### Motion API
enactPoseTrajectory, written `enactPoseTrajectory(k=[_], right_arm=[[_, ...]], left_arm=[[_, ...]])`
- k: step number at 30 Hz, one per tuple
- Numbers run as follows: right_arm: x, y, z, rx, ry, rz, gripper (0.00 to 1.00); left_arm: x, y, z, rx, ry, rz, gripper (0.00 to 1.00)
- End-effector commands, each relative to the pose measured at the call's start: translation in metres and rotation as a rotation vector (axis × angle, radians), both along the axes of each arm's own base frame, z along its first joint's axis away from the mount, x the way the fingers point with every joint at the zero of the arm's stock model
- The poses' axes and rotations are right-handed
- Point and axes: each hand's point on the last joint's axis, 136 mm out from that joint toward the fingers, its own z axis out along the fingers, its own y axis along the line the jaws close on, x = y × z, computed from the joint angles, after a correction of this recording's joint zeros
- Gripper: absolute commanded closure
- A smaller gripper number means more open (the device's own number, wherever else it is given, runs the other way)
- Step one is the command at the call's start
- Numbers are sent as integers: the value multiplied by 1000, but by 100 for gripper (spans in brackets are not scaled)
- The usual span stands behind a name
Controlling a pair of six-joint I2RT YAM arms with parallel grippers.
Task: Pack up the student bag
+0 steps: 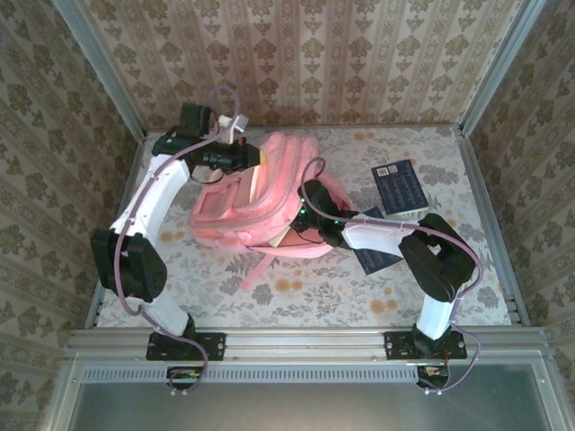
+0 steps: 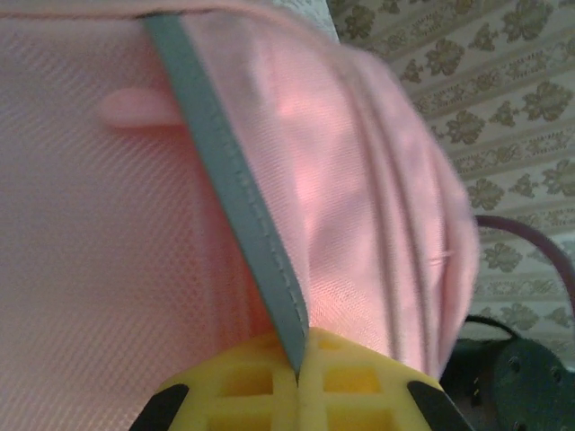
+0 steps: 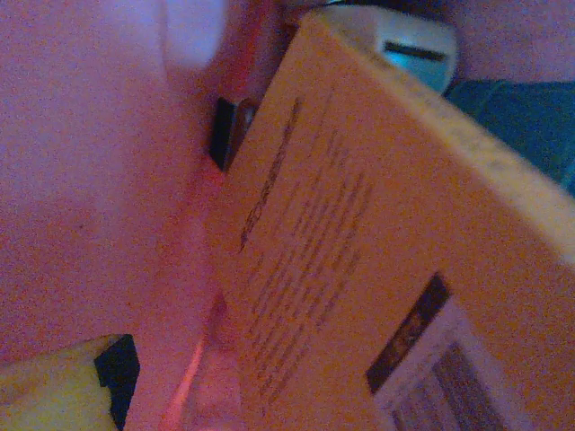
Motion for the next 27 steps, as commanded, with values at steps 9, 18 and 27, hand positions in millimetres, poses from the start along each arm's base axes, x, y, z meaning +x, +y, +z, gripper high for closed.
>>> enactPoseTrajectory(k=[9,18,27], right_arm=[[-5,-31,20,-49,-43,110,3],[-13,-66,14,32,12,143,23],[-8,-61,-14,-2,100,163,40]], left_arm=[[11,10,58,-146,-169,32,100],[10,10,61,-174,-161,28,100],[7,9,67,-190,-163,14,100]])
